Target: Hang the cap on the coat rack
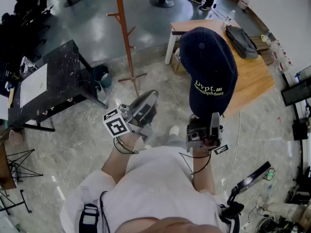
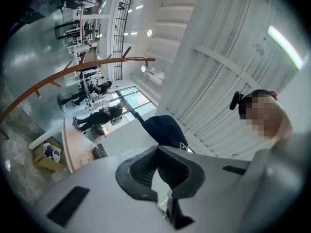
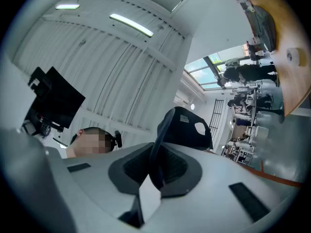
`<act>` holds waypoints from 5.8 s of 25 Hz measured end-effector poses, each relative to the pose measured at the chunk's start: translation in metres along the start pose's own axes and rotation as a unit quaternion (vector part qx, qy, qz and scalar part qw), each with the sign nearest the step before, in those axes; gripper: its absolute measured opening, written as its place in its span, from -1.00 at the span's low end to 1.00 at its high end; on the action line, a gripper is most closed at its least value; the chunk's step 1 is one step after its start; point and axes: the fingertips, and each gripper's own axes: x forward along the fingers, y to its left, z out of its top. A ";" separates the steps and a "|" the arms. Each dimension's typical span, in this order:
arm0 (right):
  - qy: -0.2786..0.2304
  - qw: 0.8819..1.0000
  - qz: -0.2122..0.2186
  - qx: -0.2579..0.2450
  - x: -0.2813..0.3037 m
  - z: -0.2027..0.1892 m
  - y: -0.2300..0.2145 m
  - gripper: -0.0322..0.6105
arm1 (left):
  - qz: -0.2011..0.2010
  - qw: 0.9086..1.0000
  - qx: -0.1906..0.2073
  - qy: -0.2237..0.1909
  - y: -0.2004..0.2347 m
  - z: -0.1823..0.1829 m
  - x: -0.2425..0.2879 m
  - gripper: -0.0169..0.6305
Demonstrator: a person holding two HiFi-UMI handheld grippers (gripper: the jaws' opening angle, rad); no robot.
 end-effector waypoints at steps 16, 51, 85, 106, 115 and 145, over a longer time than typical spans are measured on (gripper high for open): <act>-0.015 0.999 0.016 0.025 -0.002 0.007 -0.051 -0.76 | 0.025 0.999 0.026 0.008 0.036 0.002 0.015 -0.92; -0.006 0.996 0.044 0.074 0.114 0.227 -0.377 -0.76 | 0.071 0.995 0.065 -0.006 0.259 0.057 0.325 -0.92; 0.015 0.965 0.044 0.258 0.133 0.153 -0.417 -0.76 | -0.079 0.991 -0.101 -0.039 0.262 0.045 0.374 -0.34; -0.009 0.900 0.114 0.422 0.214 0.096 -0.454 -0.76 | 0.003 0.995 0.059 -0.082 0.252 0.151 0.352 -0.48; -0.031 0.856 0.176 0.485 0.335 0.046 -0.461 -0.76 | 0.042 0.980 0.177 -0.085 0.224 0.281 0.354 -0.48; -0.075 0.895 0.209 0.388 0.470 0.005 -0.448 -0.75 | 0.009 0.960 0.269 -0.078 0.165 0.426 0.370 -0.43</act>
